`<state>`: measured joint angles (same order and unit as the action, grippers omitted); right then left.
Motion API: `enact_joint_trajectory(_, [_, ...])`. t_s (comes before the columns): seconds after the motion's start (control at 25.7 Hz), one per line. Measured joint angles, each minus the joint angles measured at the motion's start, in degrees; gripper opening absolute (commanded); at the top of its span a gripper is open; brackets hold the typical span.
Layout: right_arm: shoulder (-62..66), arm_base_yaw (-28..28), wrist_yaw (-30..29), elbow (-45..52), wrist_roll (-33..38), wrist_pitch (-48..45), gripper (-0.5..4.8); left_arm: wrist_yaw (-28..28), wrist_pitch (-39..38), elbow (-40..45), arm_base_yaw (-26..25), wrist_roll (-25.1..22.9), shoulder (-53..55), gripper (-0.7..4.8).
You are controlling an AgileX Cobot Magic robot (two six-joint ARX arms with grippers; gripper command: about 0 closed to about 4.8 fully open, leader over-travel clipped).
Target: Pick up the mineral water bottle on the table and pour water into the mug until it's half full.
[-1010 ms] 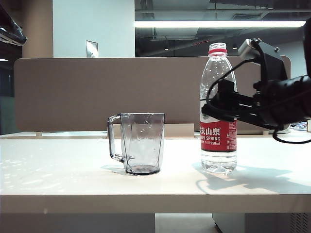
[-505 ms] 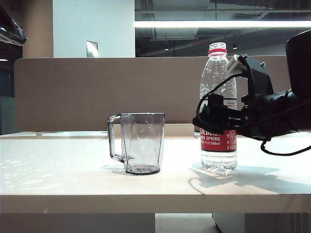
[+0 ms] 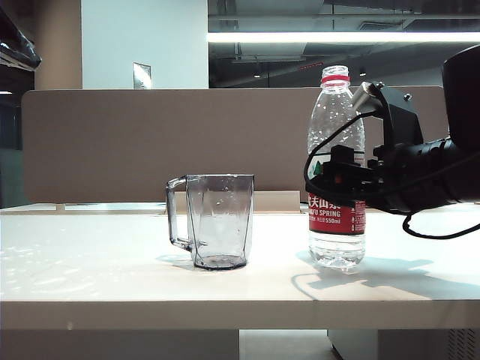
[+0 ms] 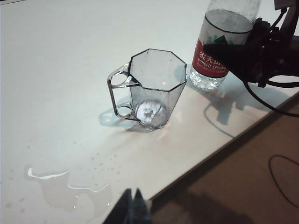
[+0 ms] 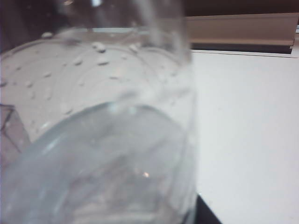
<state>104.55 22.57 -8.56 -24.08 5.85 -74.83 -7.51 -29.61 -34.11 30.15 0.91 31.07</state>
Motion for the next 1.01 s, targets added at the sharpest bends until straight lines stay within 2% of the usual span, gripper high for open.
enact_joint_trajectory(0.16, [0.00,0.00,-0.09,0.00,-2.40,0.00,2.90,0.00,0.00,0.00,0.00,0.00,0.00,-0.04])
enact_joint_trajectory(0.27, [-0.02,0.04,-0.20,0.00,-6.43,-0.22,2.60,0.00,0.00,0.00,0.00,0.00,0.00,-0.04])
enact_joint_trajectory(0.47, [-0.09,0.04,-0.13,-0.07,-10.32,-0.15,2.60,0.00,0.00,0.00,0.00,0.00,0.00,-0.04])
enact_joint_trajectory(0.62, [-1.09,0.09,2.58,-0.13,-13.84,1.55,2.61,0.00,0.00,0.00,0.00,0.00,0.02,-0.04])
enact_joint_trajectory(0.74, [-3.26,0.07,5.53,-1.90,-17.49,7.67,2.61,0.00,0.00,0.00,0.00,0.00,0.02,-0.04])
enact_joint_trajectory(1.01, [-8.31,0.11,7.78,-7.98,-26.84,26.21,2.63,0.00,0.00,0.00,0.00,0.00,0.00,-0.04])
